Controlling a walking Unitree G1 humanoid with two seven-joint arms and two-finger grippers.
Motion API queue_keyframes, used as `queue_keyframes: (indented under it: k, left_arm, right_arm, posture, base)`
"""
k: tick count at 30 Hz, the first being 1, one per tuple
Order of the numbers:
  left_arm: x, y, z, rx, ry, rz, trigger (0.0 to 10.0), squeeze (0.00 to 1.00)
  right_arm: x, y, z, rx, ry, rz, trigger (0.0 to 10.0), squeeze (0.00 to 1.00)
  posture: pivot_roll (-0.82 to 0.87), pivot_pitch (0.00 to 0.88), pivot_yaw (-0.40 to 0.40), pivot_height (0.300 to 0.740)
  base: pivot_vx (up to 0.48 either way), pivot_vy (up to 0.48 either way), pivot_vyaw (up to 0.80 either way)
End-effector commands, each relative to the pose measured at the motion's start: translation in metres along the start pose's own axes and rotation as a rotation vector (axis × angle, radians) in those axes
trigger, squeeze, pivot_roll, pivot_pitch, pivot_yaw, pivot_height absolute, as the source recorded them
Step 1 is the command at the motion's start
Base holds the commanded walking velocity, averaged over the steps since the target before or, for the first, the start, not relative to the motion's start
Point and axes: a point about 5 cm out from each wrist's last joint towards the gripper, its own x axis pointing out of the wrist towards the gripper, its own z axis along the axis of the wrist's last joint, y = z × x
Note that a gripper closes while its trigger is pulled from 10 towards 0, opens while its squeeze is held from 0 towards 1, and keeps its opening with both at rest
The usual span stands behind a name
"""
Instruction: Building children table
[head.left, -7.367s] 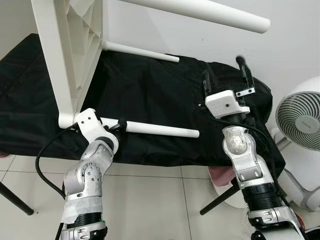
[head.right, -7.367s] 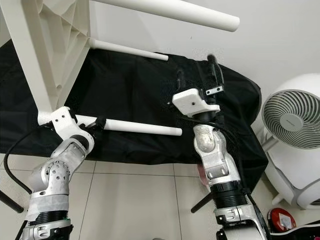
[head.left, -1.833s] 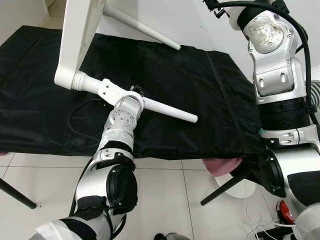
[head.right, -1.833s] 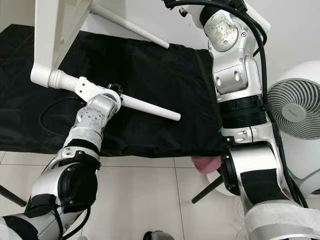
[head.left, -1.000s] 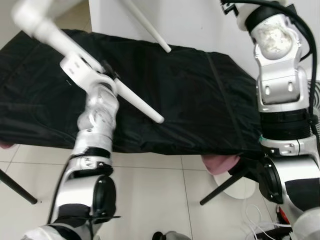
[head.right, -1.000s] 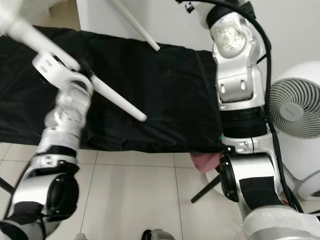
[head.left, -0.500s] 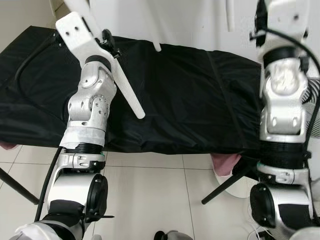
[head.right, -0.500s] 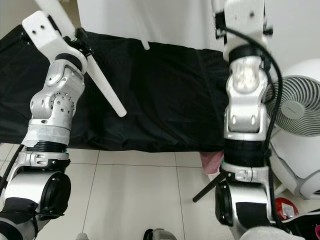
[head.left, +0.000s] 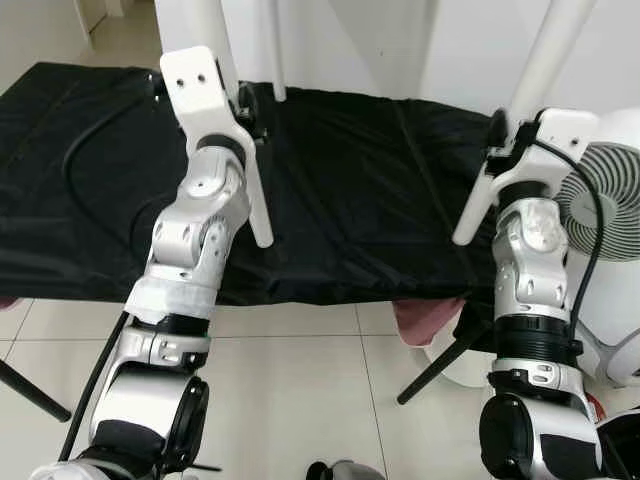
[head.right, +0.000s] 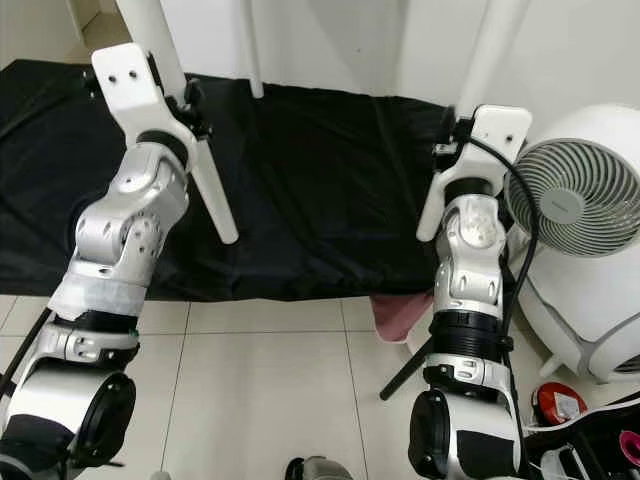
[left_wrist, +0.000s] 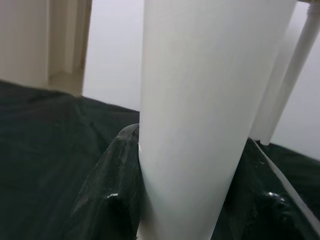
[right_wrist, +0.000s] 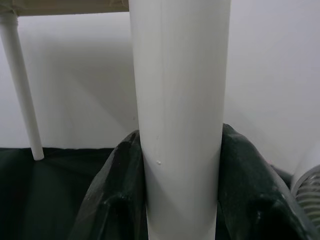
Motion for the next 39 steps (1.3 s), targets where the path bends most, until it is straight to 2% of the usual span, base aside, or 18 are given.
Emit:
queue_keyframes:
  k: [1, 6, 9, 10, 11, 12, 13, 19, 20, 21, 37, 38, 39]
  left_arm:
    - [-0.016, -0.052, 0.036, -0.087, -0.169, -0.425, 0.0, 0.0]
    - [-0.018, -0.054, 0.03, -0.067, -0.151, -0.425, 0.0, 0.0]
    - [-0.017, -0.056, 0.03, -0.056, -0.146, -0.432, 0.0, 0.0]
    - [-0.016, -0.058, 0.028, -0.06, -0.126, -0.437, 1.2, 0.0]
    - [-0.016, -0.058, 0.028, -0.06, -0.126, -0.437, 1.2, 0.0]
    - [-0.016, -0.06, 0.027, -0.047, -0.117, -0.443, 10.0, 0.0]
    - [-0.017, -0.06, 0.025, -0.039, -0.111, -0.448, 10.0, 0.0]
    - [-0.021, -0.061, 0.021, -0.024, -0.091, -0.483, 10.0, 0.0]
    - [-0.022, -0.06, 0.019, -0.015, -0.085, -0.488, 10.0, 0.4]
    - [-0.023, -0.059, 0.016, -0.005, -0.08, -0.493, 10.0, 1.0]
    - [-0.036, -0.061, 0.007, 0.121, -0.101, -0.571, 10.0, 1.0]
    - [-0.04, -0.062, 0.005, 0.16, -0.106, -0.593, 10.0, 1.0]
    - [-0.04, -0.062, 0.005, 0.16, -0.106, -0.593, 10.0, 1.0]
  right_arm:
    - [-0.005, 0.04, -0.033, 0.093, 0.14, 0.224, 0.0, 0.0]
    - [-0.003, 0.047, -0.045, 0.218, 0.178, 0.273, 0.0, 0.0]
    - [-0.004, 0.049, -0.048, 0.218, 0.19, 0.291, 0.0, 0.0]
    - [-0.005, 0.052, -0.054, 0.227, 0.207, 0.305, 0.0, 0.0]
    - [-0.005, 0.052, -0.054, 0.227, 0.207, 0.305, 0.0, 0.0]
    - [-0.005, 0.053, -0.057, 0.233, 0.218, 0.304, 9.5, 0.0]
    - [-0.005, 0.052, -0.059, 0.235, 0.221, 0.302, 10.0, 0.0]
    - [-0.004, 0.051, -0.058, 0.237, 0.188, 0.3, 10.0, 0.0]
    - [-0.004, 0.051, -0.057, 0.237, 0.174, 0.303, 10.0, 1.0]
    - [-0.005, 0.051, -0.057, 0.227, 0.161, 0.306, 10.0, 1.0]
    - [-0.013, 0.046, -0.061, 0.18, 0.094, 0.226, 10.0, 1.0]
    - [-0.015, 0.045, -0.062, 0.164, 0.084, 0.199, 10.0, 0.76]
    - [-0.015, 0.045, -0.062, 0.164, 0.084, 0.199, 10.0, 0.76]
  posture:
    - [-0.04, 0.002, -0.069, 0.74]
    - [-0.04, 0.009, -0.068, 0.74]
    - [-0.04, 0.009, -0.068, 0.74]
    - [-0.03, 0.011, -0.067, 0.74]
    - [-0.03, 0.011, -0.067, 0.74]
    - [-0.03, 0.013, -0.065, 0.74]
    - [-0.03, 0.013, -0.065, 0.74]
    - [-0.02, 0.012, -0.065, 0.74]
    - [-0.02, 0.01, -0.065, 0.74]
    - [-0.02, 0.009, -0.065, 0.74]
    - [-0.01, 0.0, -0.056, 0.74]
    - [-0.01, 0.0, -0.056, 0.74]
    - [-0.01, 0.0, -0.056, 0.74]
  base:
    - [0.0, 0.0, 0.0]
    - [0.0, 0.0, 0.0]
    - [0.0, 0.0, 0.0]
    - [0.0, 0.0, 0.0]
    - [0.0, 0.0, 0.0]
    - [0.0, 0.0, 0.0]
    - [0.0, 0.0, 0.0]
    - [0.0, 0.0, 0.0]
    - [0.0, 0.0, 0.0]
    - [0.0, 0.0, 0.0]
    - [0.0, 0.0, 0.0]
    - [0.0, 0.0, 0.0]
    - [0.0, 0.0, 0.0]
